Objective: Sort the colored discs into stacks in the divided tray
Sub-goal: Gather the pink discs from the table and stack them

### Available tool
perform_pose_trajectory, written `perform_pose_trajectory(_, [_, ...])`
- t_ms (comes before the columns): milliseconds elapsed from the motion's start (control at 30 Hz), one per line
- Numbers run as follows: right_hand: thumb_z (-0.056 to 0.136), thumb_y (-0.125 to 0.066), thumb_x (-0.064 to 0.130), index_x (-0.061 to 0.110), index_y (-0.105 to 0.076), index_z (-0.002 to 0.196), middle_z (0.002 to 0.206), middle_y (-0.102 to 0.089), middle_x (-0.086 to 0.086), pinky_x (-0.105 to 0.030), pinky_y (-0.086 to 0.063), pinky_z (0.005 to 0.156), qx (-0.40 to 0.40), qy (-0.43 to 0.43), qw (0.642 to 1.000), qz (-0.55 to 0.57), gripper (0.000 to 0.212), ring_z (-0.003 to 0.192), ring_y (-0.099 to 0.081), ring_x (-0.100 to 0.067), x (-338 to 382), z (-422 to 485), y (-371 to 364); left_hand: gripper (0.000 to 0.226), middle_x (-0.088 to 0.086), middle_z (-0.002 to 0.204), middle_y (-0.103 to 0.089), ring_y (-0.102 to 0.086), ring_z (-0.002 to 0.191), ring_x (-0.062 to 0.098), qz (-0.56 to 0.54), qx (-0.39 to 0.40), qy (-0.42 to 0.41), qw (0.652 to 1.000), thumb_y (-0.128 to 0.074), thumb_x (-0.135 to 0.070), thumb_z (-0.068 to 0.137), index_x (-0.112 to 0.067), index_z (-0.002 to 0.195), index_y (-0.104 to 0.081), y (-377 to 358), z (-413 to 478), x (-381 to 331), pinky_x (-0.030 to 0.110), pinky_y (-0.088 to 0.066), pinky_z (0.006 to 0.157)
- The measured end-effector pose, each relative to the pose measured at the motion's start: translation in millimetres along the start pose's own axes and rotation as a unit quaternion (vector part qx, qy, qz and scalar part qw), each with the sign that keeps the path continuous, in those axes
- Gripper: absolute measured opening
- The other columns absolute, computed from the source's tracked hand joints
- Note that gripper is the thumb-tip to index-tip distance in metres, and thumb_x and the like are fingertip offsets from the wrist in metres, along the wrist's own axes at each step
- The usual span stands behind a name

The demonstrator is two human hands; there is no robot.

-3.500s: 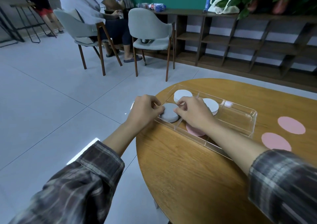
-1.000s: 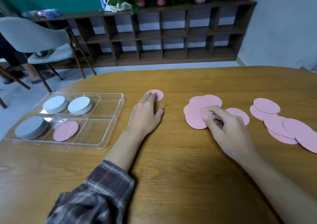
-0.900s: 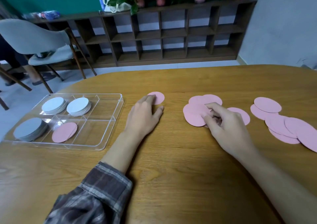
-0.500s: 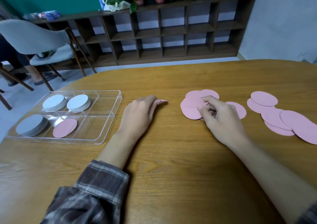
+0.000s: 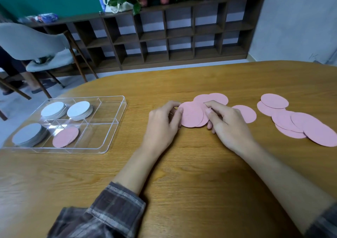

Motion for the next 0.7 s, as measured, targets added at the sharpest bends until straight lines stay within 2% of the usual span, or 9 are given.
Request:
perform_pose_trajectory(67, [0.106, -0.048, 0.019, 0.029, -0.071, 0.110, 0.066, -0.065, -0.001, -0.037, -0.050, 0.074, 0.004, -0.004, 1.000, 0.001, 0.026, 0.063, -0.058, -0.008, 0.6, 0.4, -1.4, 0.016, -0.007, 0.071, -0.073, -0.069, 0.064, 0.010, -0.025, 0.011, 0.017, 0.999, -0.067, -0.024, 0.100, -0.021, 0.111, -0.077, 0.2, -0.8, 2.3, 0.031, -0.057, 0.070])
perform_pose_trajectory(167, [0.106, -0.044, 0.014, 0.029, -0.071, 0.114, 0.069, -0.066, 0.001, -0.037, -0.050, 0.077, 0.026, -0.007, 1.000, -0.004, 0.031, 0.067, -0.059, -0.008, 3.2, -1.0, -5.7, 0.015, -0.006, 0.081, -0.075, -0.070, 0.065, 0.010, -0.041, 0.009, 0.024, 0.999, -0.072, -0.025, 0.097, -0.020, 0.107, -0.081, 1.2, -1.7, 1.8, 0.031, -0.057, 0.070])
perform_pose_trajectory(333, [0.107, -0.045, 0.022, 0.028, -0.070, 0.117, 0.073, -0.067, 0.003, -0.025, -0.048, 0.072, 0.050, 0.001, 0.999, 0.020, 0.028, 0.071, -0.061, -0.008, 6.6, -3.6, -2.8, 0.008, -0.004, 0.077, -0.073, -0.069, 0.061, 0.008, -0.068, -0.013, 0.038, 0.997, -0.078, -0.022, 0.092, -0.016, 0.096, -0.082, 0.1, -1.8, 0.2, 0.021, -0.054, 0.066])
perform_pose_trajectory(433, [0.102, -0.058, 0.023, 0.025, -0.067, 0.118, 0.078, -0.069, 0.003, -0.034, -0.051, 0.076, 0.047, 0.037, 0.998, -0.032, 0.019, 0.075, -0.065, -0.018, 4.8, -6.4, 4.3, 0.010, -0.005, 0.080, -0.074, -0.068, 0.067, 0.007, -0.057, -0.003, 0.013, 0.998, -0.078, -0.025, 0.092, -0.016, 0.096, -0.082, -4.5, -3.7, -5.7, 0.021, -0.054, 0.069])
perform_pose_trajectory(533, [0.100, -0.061, 0.019, 0.024, -0.068, 0.112, 0.082, -0.072, 0.003, -0.031, -0.050, 0.078, 0.022, 0.032, 0.998, -0.046, 0.015, 0.077, -0.065, -0.015, -1.6, -6.8, 18.5, 0.019, -0.005, 0.091, -0.075, -0.067, 0.078, 0.006, -0.018, 0.017, -0.022, 0.999, -0.076, -0.032, 0.094, -0.017, 0.106, -0.081, -11.5, -5.1, -11.9, 0.018, -0.052, 0.077])
perform_pose_trajectory(633, [0.099, -0.062, 0.019, 0.026, -0.069, 0.108, 0.088, -0.075, 0.010, -0.012, -0.045, 0.073, -0.015, 0.016, 0.998, -0.057, 0.013, 0.080, -0.065, -0.002, -9.5, -8.5, 41.6, 0.034, -0.003, 0.109, -0.073, -0.068, 0.102, 0.015, 0.041, 0.060, -0.040, 0.997, -0.073, -0.038, 0.094, -0.018, 0.122, -0.075, -23.2, -3.3, -10.0, 0.034, -0.053, 0.094])
perform_pose_trajectory(700, [0.099, -0.062, 0.022, 0.028, -0.069, 0.109, 0.091, -0.076, 0.010, -0.010, -0.043, 0.073, -0.034, 0.000, 0.997, -0.065, 0.014, 0.084, -0.065, -0.003, -18.3, -11.5, 57.5, 0.043, -0.003, 0.126, -0.069, -0.062, 0.120, 0.018, 0.073, 0.098, -0.043, 0.992, -0.072, -0.040, 0.094, -0.018, 0.131, -0.070, -30.5, -2.5, -10.3, 0.039, -0.049, 0.104])
Point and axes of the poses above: each hand's wrist, its own z-axis towards the middle knuckle, its own y-axis out of the back of the hand, x = y × z, the point moved 4 cm from there along z, towards the middle knuckle
